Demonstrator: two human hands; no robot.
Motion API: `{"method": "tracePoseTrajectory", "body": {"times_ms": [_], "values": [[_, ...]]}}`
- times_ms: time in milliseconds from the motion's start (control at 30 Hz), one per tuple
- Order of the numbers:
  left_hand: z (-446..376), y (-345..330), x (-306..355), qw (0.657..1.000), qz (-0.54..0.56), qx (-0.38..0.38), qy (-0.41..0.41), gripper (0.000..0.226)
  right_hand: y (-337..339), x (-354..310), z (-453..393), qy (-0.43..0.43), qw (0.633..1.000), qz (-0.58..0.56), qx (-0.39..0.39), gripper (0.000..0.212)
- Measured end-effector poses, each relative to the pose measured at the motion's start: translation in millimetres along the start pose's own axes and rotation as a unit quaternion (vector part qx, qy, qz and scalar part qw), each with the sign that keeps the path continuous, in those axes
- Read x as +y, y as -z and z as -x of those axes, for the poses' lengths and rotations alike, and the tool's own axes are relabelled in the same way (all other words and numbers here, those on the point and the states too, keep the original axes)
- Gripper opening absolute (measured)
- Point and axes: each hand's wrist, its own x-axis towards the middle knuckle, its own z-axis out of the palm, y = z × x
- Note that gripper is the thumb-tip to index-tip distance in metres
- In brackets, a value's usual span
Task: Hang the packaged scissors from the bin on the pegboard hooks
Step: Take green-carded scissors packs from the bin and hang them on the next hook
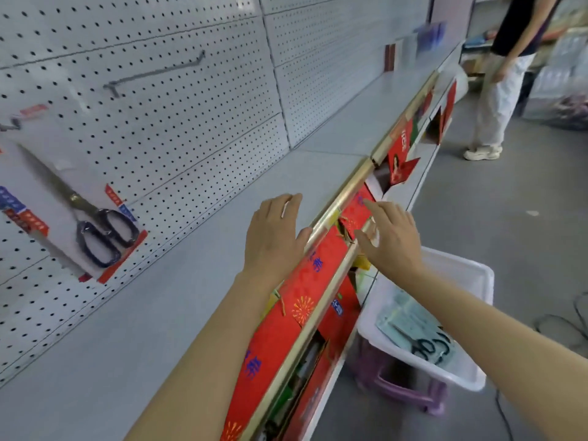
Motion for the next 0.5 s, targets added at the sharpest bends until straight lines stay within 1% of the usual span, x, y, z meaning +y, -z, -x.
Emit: {"method": "tracePoseTrajectory", "body": {"times_ms": [133,267,367,500], "values": [[-7.1,-67.5,33.5,0.997,0.030,-0.065,-0.026,0.056,2.1,74.2,41.8,-0.095,0.993,0.053,-0.047,0.052],[-10.5,-143.4,66.5,0.988,0.035,-0.139,-0.058,0.054,-2.5,137.9,83.2,-0.185,0.973,0.099,-0.100,0.053],[-8.5,-197.9,89.8,0.977,0.058,-0.198,-0.058,0.052,-14.3,180.0,112.0,-0.218,0.959,0.125,-0.134,0.053],[-1.1,-273.2,112.9,0.958,0.051,-0.273,-0.068,0.053,-43.8,230.5,144.4,-0.239,0.942,0.141,-0.186,0.053]]}}
